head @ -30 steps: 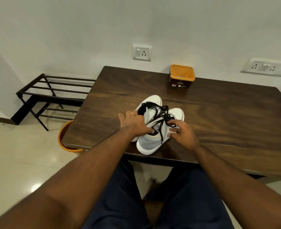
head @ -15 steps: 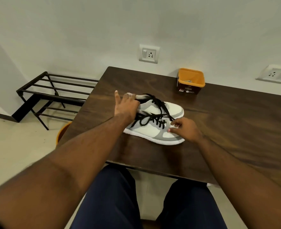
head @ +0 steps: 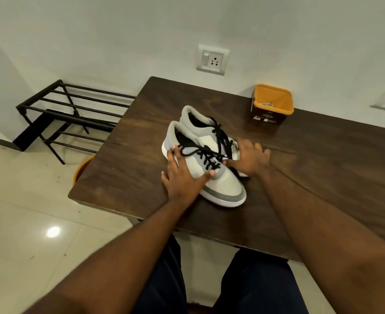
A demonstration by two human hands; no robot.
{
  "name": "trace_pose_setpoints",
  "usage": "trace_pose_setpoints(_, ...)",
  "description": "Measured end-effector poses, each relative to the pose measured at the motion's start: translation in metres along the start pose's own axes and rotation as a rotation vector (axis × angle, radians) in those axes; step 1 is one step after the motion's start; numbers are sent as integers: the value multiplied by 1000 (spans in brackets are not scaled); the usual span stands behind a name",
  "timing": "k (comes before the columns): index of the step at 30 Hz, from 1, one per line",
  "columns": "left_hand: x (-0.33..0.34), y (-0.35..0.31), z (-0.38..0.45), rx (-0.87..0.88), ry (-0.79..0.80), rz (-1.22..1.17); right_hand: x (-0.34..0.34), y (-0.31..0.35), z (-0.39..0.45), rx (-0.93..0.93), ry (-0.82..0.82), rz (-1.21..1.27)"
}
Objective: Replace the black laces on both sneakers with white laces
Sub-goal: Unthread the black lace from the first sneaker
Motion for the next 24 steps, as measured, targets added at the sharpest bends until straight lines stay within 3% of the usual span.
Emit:
trace_pose_setpoints(3, -20, 6, 25, -42, 19, -8, 16, 3, -18, 23, -40, 19)
trace_pose_setpoints(6, -23, 2, 8, 78, -87, -146, 42, 13, -53, 92, -186, 342)
trace_pose_setpoints(8, -12, -1, -13, 131, -1, -202, 54, 24, -82, 160, -284, 453)
trace_pose_setpoints(11, 0, 15, -28, 172, 106, -11, 68, 35, -121, 187, -355, 443)
trace_pose_setpoints(16, -12, 19, -41, 156, 144, -59, 76, 41, -184, 196, -320, 432)
trace_pose_setpoints(21, -28, -13, -92, 234, -94, -93, 65, 40, -224, 225, -250, 613)
trace_pose_setpoints(24, -18, -26, -98, 329, 27, -211, 41, 29, -210, 219, -245, 802)
Point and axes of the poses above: each hand's wrist, its own z-axis towards the middle knuckle, its own x-axis out of the palm, y = z × x, the point moved 3 cm from there along z, towards the middle knuckle, and after that the axes turned 2 degrees about -z, right-handed, at the moved point
